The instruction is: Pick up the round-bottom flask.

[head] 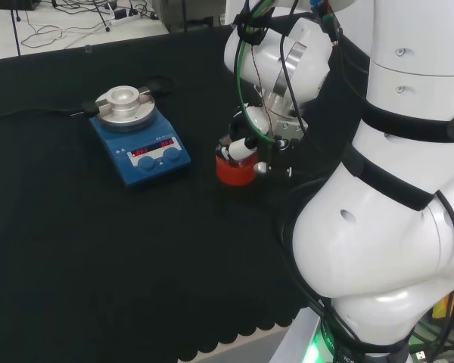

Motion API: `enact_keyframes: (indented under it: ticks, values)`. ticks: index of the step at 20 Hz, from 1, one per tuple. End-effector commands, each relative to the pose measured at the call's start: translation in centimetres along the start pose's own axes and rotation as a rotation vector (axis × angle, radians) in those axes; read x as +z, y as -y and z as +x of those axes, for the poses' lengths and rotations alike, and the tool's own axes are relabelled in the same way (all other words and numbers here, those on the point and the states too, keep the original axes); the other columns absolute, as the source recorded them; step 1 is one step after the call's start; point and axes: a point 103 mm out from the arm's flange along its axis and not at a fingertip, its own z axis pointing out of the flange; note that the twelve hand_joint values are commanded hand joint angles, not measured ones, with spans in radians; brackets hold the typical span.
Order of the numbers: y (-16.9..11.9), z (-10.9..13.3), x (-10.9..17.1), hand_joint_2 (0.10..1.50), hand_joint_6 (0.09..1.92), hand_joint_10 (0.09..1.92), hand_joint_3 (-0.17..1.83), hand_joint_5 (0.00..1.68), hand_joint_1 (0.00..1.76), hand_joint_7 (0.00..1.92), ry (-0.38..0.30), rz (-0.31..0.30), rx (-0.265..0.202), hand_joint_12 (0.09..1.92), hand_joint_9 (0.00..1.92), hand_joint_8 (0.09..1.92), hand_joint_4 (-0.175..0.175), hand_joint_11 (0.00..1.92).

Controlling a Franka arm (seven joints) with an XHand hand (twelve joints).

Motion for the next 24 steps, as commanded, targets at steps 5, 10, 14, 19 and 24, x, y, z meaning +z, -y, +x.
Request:
enact_keyframes:
  ticks: [5, 10, 14, 19, 24]
  values:
    - [-0.33, 0.37, 0.06, 0.64, 0.87, 0.71, 0.55, 0.78, 0.82, 0.19, -0.003, 0.003, -0.002, 1.41, 0.38, 0.69, -0.087, 0.0]
    - [-0.3, 0.13, 0.2, 0.64, 0.87, 0.71, 0.55, 0.78, 0.82, 0.19, 0.003, 0.009, 0.007, 1.41, 0.39, 0.69, -0.088, 0.0]
    - [-0.24, 0.08, 0.28, 0.65, 0.86, 0.7, 0.55, 0.84, 0.83, 0.2, 0.015, 0.003, 0.01, 1.42, 0.4, 0.69, -0.089, 0.0]
    - [-0.27, 0.45, 0.22, 0.73, 0.8, 0.68, 0.51, 1.05, 0.95, 0.25, 0.027, -0.019, 0.001, 1.43, 0.46, 0.69, 0.004, 0.03]
    - [-0.25, 0.56, 0.14, 0.73, 0.75, 0.63, 0.57, 1.21, 1.1, 0.32, 0.026, -0.025, 0.009, 1.41, 0.54, 0.66, 0.171, 0.1]
